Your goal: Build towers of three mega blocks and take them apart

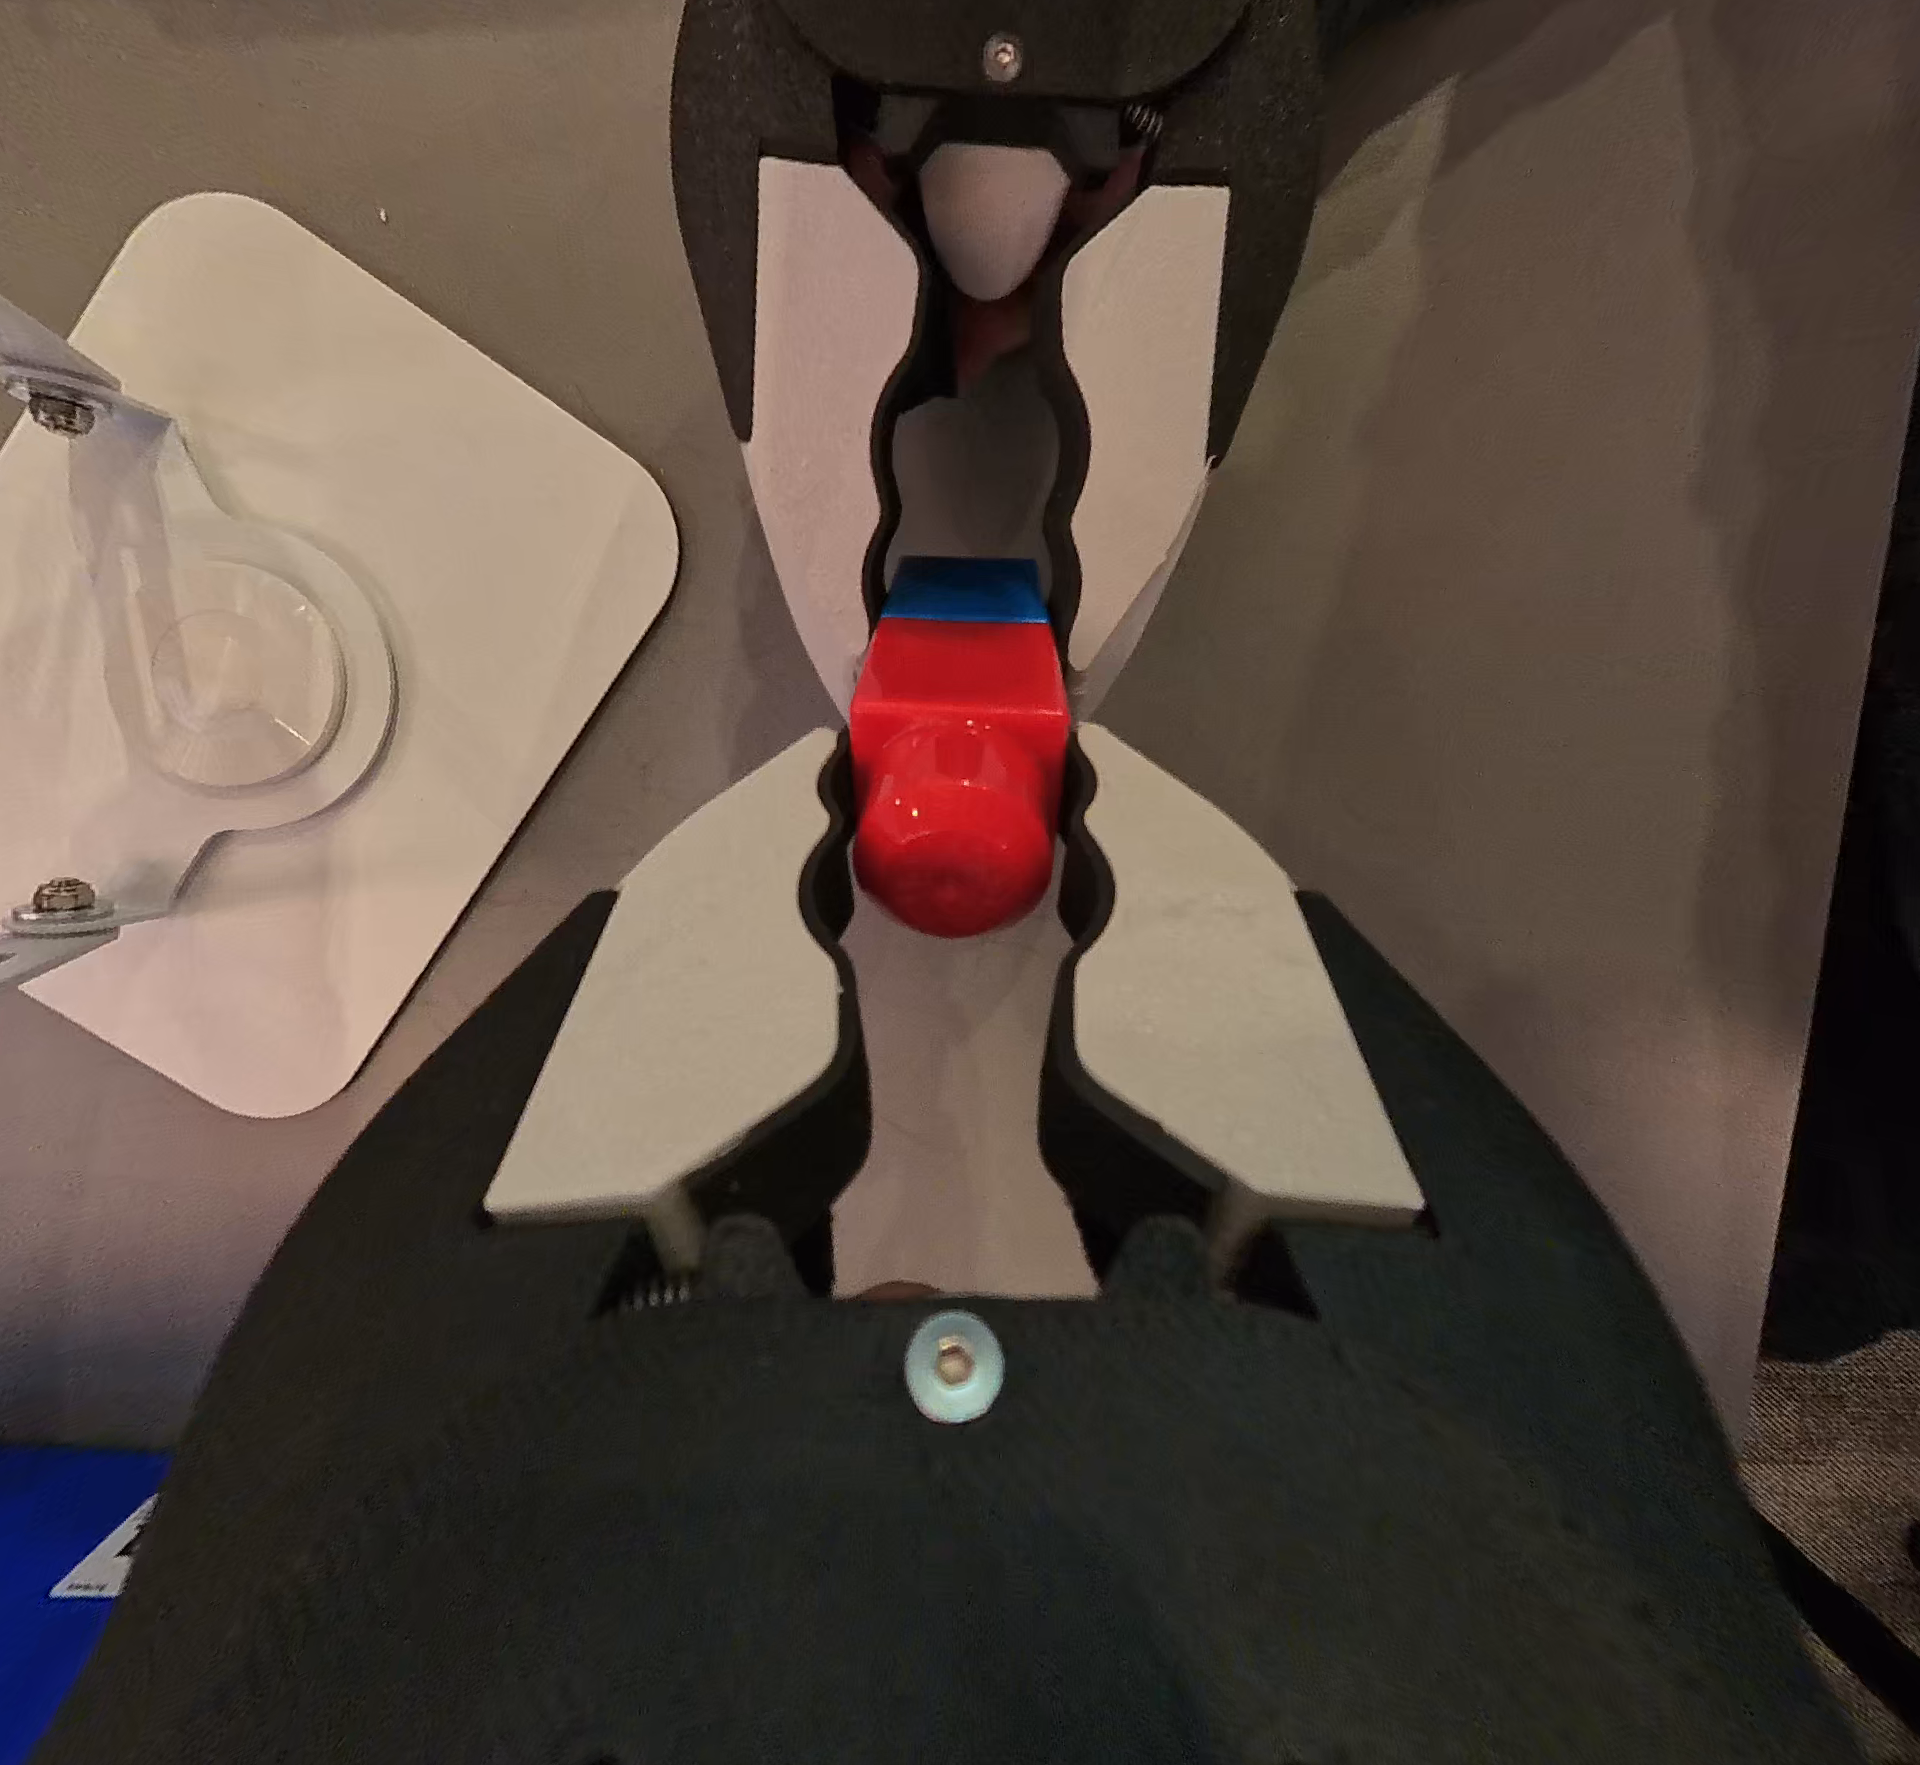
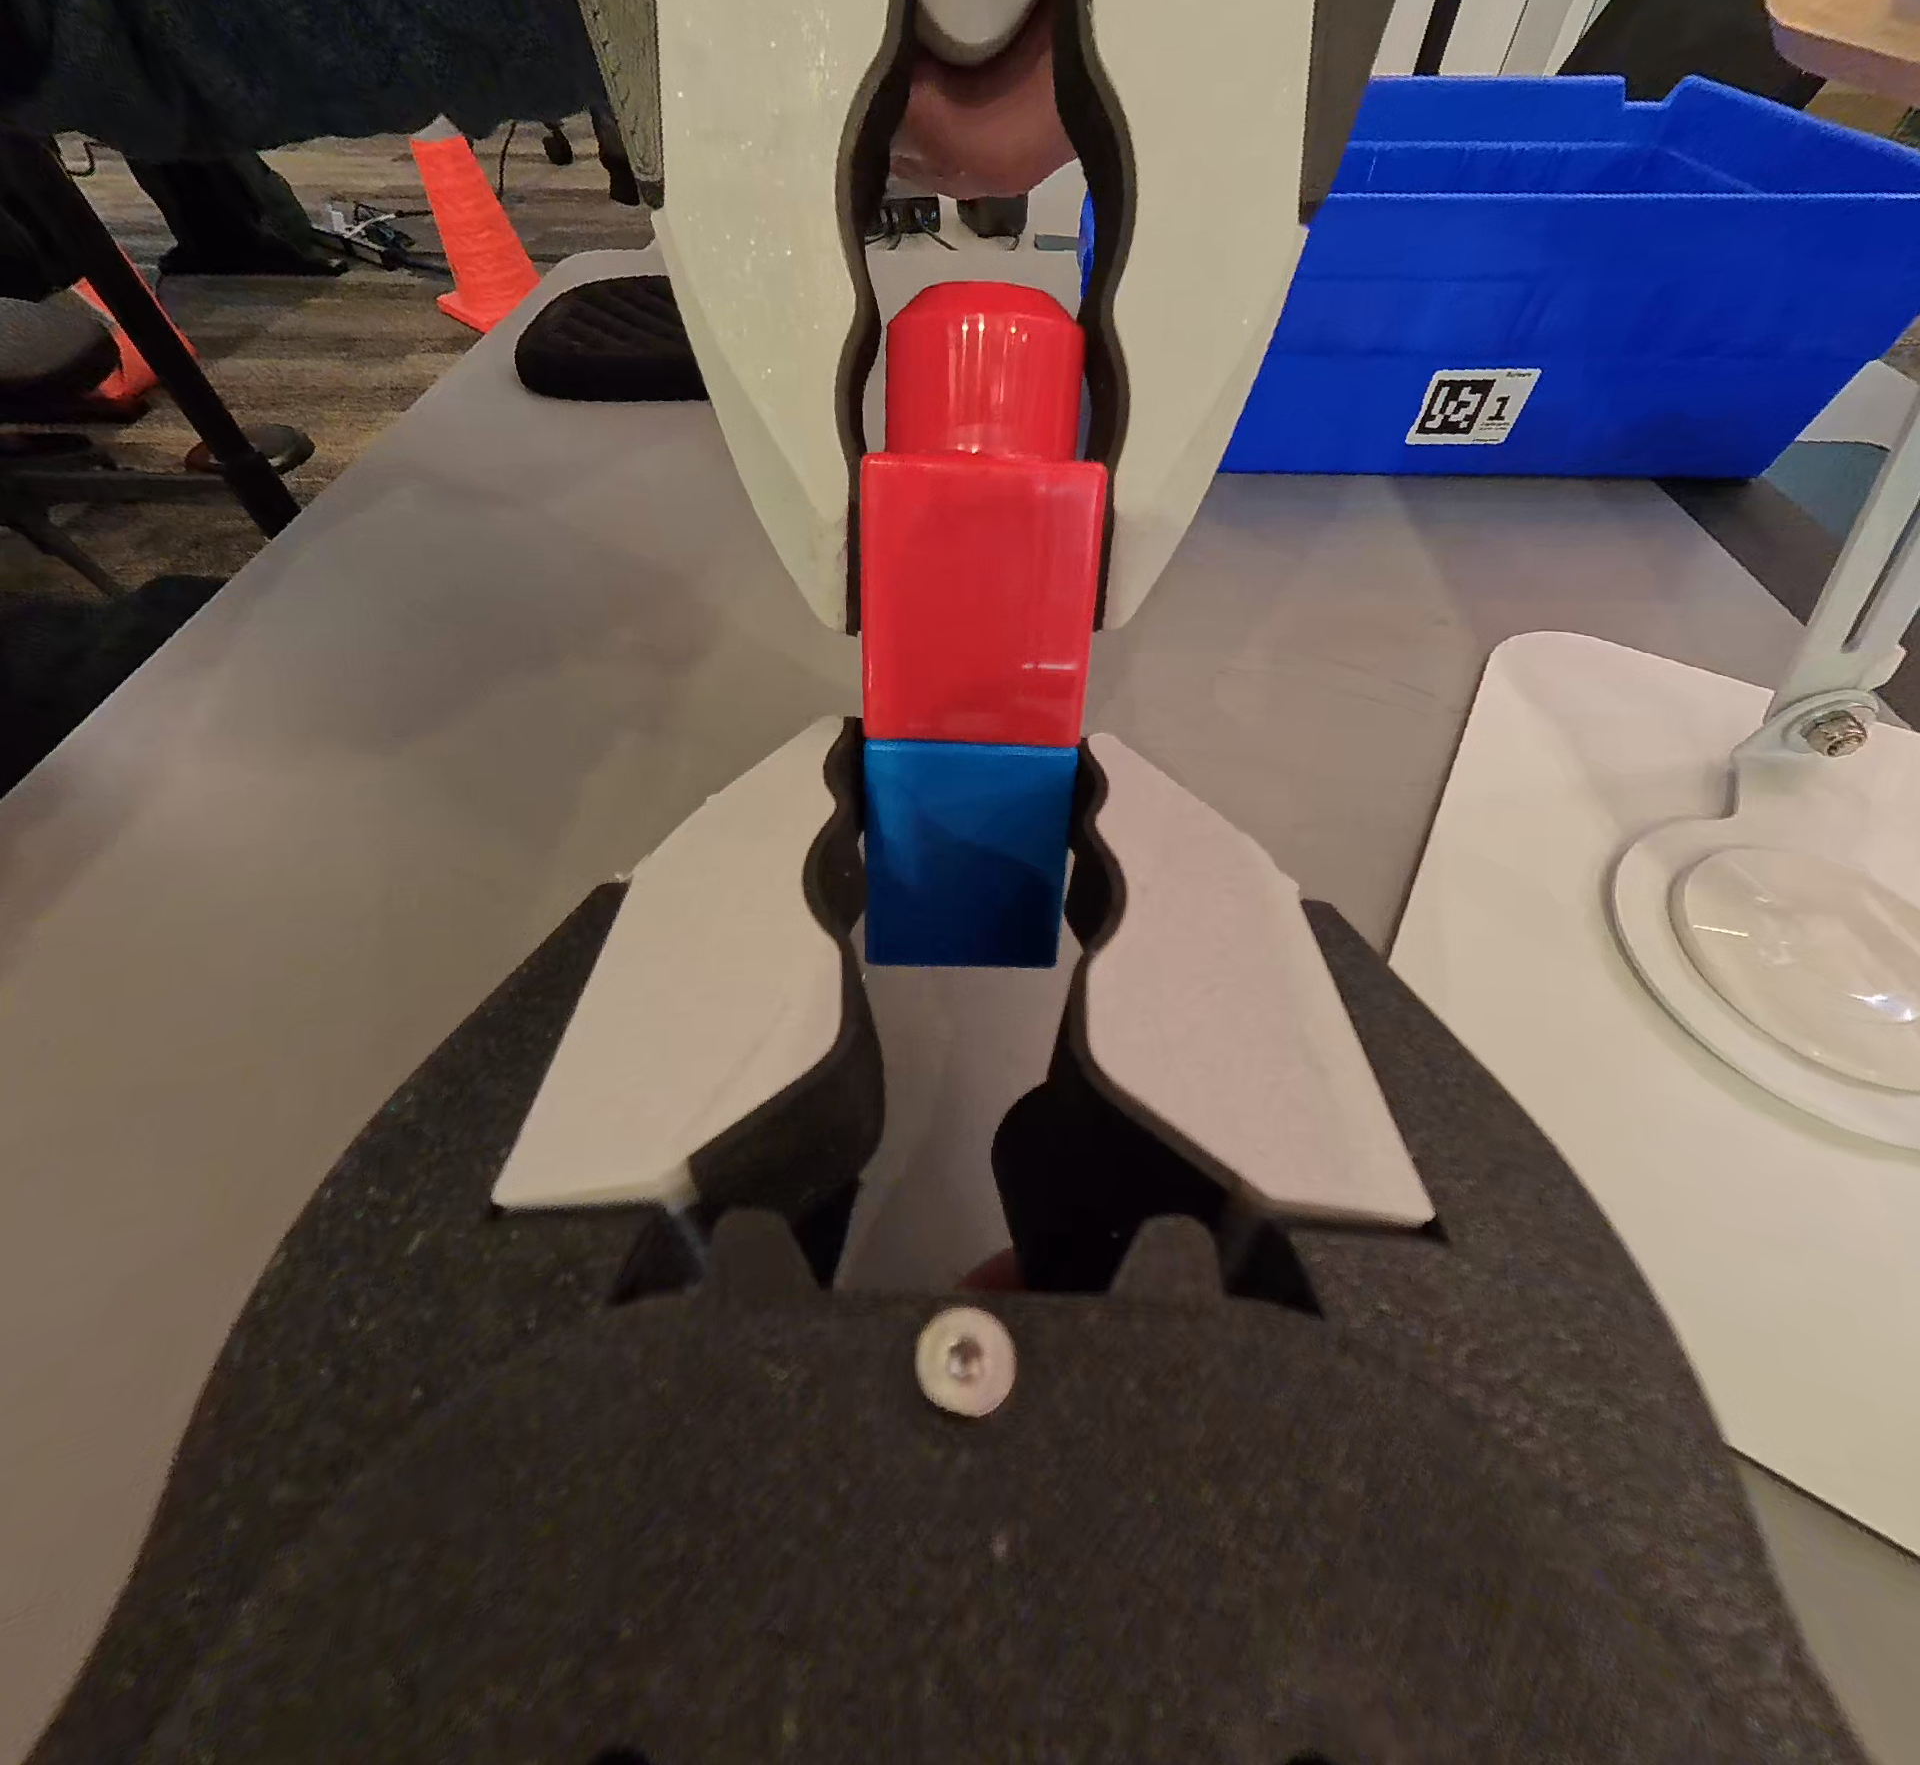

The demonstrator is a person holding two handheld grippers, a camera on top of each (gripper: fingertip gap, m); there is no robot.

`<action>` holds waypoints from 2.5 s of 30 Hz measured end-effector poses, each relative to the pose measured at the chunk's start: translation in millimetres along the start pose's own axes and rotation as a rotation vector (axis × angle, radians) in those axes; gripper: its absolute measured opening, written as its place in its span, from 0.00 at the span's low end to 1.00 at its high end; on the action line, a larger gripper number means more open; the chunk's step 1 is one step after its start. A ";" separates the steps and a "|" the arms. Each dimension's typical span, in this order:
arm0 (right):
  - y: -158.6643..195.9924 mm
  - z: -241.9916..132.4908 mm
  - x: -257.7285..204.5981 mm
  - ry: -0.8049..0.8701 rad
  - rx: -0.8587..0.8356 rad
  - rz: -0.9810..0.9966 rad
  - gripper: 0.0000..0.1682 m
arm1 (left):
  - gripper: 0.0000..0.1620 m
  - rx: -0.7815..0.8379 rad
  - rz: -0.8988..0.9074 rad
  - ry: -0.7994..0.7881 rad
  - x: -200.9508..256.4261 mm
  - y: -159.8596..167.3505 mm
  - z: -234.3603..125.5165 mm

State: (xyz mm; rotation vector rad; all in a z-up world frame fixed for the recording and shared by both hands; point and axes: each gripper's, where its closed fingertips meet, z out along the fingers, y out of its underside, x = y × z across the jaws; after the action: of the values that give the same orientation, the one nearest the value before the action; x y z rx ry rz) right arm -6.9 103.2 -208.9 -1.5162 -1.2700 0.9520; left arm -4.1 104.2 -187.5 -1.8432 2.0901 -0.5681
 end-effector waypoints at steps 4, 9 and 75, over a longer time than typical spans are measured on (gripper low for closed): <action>2.0 0.1 0.6 0.006 -0.014 -0.013 0.21 | 0.22 -0.007 -0.004 -0.004 -0.2 2.1 2.4; -6.6 -2.8 1.5 -0.007 0.049 0.012 0.21 | 0.22 0.007 -0.023 -0.001 -1.0 -1.3 -4.3; -46.8 -21.0 -9.5 -0.090 0.290 0.069 0.22 | 0.22 0.163 -0.214 0.023 17.3 -7.2 30.1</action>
State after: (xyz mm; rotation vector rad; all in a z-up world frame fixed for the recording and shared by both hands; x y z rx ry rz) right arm -1.9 93.0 -158.0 -1.3087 -1.0930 1.2052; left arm 14.0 83.5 -209.8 -1.9844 1.8121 -0.7896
